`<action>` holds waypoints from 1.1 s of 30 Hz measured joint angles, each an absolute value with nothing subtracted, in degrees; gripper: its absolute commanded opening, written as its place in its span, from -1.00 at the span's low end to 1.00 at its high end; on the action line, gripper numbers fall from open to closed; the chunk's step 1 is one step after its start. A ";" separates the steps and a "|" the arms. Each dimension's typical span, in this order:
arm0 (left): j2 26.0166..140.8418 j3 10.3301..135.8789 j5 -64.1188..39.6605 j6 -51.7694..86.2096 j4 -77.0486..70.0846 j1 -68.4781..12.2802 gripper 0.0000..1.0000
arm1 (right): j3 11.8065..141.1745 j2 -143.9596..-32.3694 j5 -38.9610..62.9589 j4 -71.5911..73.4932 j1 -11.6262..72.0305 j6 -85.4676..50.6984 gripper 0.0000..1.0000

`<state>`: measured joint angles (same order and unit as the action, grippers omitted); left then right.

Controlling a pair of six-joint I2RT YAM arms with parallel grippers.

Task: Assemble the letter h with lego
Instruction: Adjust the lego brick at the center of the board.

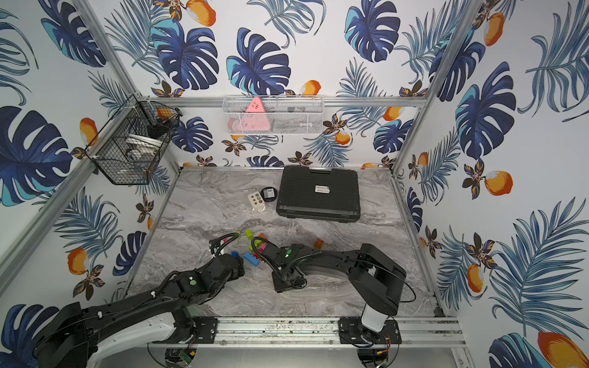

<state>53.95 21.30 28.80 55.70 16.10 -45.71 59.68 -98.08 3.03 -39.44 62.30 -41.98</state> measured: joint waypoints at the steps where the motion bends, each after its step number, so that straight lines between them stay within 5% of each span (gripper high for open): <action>1: 53.74 21.12 28.93 55.75 16.29 -45.71 0.69 | 59.68 -98.15 2.59 -39.46 62.35 -41.98 -0.26; 11: 52.77 20.40 29.93 57.08 17.26 -45.69 0.69 | 53.89 -88.71 -9.39 -32.10 61.98 -41.01 -0.32; 19: 51.13 19.14 30.55 57.93 17.54 -45.67 0.69 | 48.60 -93.36 -19.99 -14.24 61.98 -36.58 -0.28; 33: 53.89 18.68 31.00 58.39 16.16 -45.67 0.70 | 36.40 -80.34 -19.84 -12.32 63.20 -36.47 0.15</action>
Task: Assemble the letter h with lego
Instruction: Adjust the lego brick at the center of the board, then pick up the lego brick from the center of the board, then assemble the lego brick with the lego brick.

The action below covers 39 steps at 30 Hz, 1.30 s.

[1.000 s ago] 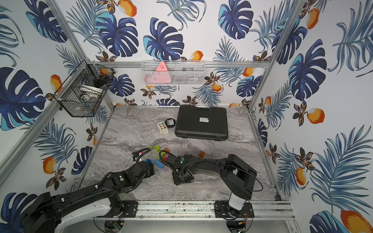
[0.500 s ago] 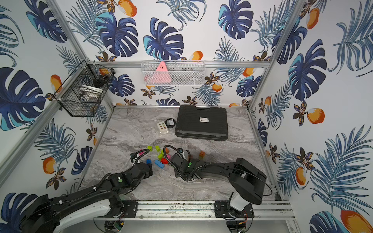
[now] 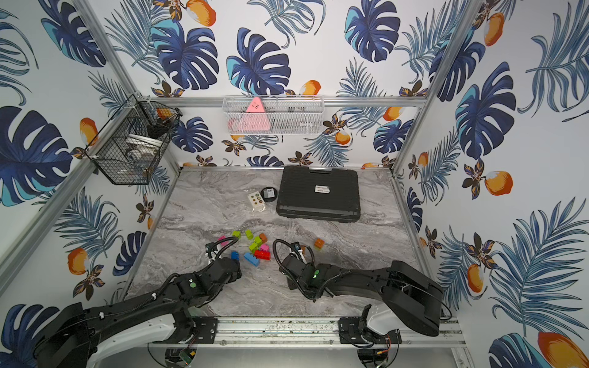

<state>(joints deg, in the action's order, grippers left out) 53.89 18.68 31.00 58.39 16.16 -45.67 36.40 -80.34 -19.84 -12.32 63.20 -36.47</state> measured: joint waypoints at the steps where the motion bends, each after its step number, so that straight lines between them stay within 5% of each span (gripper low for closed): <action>1: 54.00 18.68 31.00 58.39 15.99 -45.67 0.71 | 37.36 -79.70 -19.44 -13.91 63.20 -36.45 0.16; 17: 55.24 18.17 30.76 58.35 14.55 -45.43 0.85 | 57.87 -94.17 -5.72 -36.75 54.15 -37.95 0.20; 26: 56.25 18.20 30.61 58.35 14.13 -45.36 0.98 | 59.64 -99.57 -2.70 -37.56 53.34 -38.57 -0.30; 39: 56.34 17.87 30.37 58.35 12.80 -45.34 0.98 | 65.21 -95.57 -4.03 -42.68 43.07 -37.91 -0.32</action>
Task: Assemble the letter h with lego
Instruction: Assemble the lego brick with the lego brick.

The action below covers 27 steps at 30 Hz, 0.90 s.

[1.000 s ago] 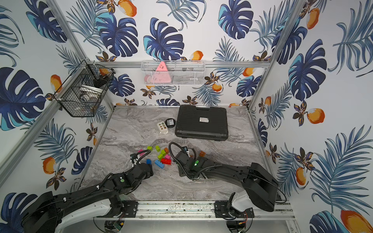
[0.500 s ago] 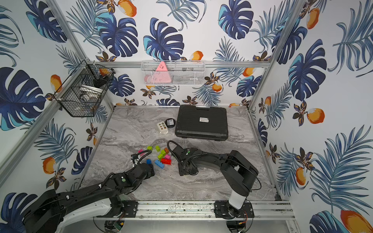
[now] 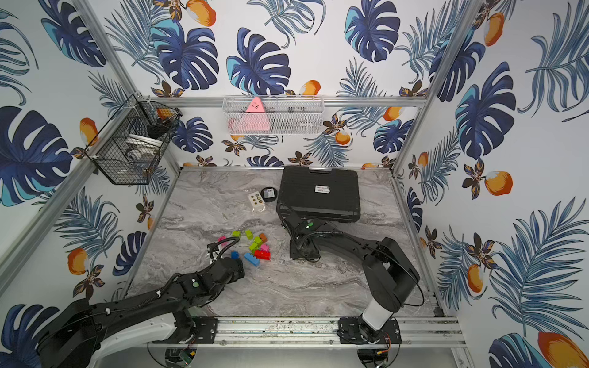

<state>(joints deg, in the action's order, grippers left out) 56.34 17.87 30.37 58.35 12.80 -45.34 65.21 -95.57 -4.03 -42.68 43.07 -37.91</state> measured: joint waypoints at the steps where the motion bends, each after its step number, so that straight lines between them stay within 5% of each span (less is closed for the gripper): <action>1: 56.38 17.85 30.37 58.35 12.71 -45.34 0.98 | 66.22 -96.12 -4.01 -42.85 41.87 -37.87 -0.31; 27: 58.54 17.76 29.76 58.35 11.57 -45.32 0.98 | 71.13 -104.64 -0.30 -42.04 37.47 -32.58 -0.30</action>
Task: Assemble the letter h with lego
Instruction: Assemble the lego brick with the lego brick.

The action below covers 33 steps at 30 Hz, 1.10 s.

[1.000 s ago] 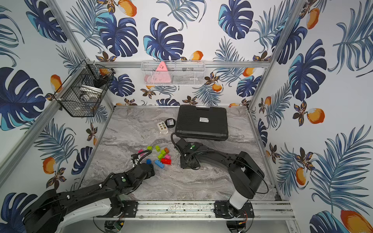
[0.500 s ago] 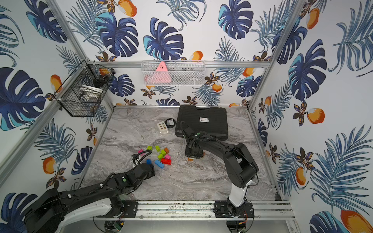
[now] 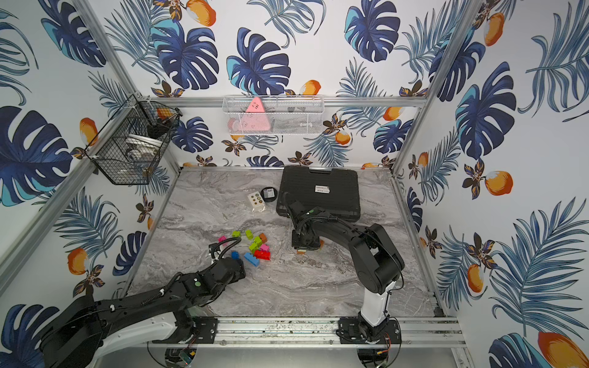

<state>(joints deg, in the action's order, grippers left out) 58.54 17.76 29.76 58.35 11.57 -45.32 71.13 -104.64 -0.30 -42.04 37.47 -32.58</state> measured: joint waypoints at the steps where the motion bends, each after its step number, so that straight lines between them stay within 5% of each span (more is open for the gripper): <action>1: 58.63 17.76 29.74 58.35 11.57 -45.32 0.98 | 71.02 -104.64 -0.19 -41.85 37.50 -32.42 -0.30; 33: 59.42 17.78 29.56 58.35 11.27 -45.30 0.98 | 76.79 -109.10 -8.01 -45.93 42.54 -32.32 -0.27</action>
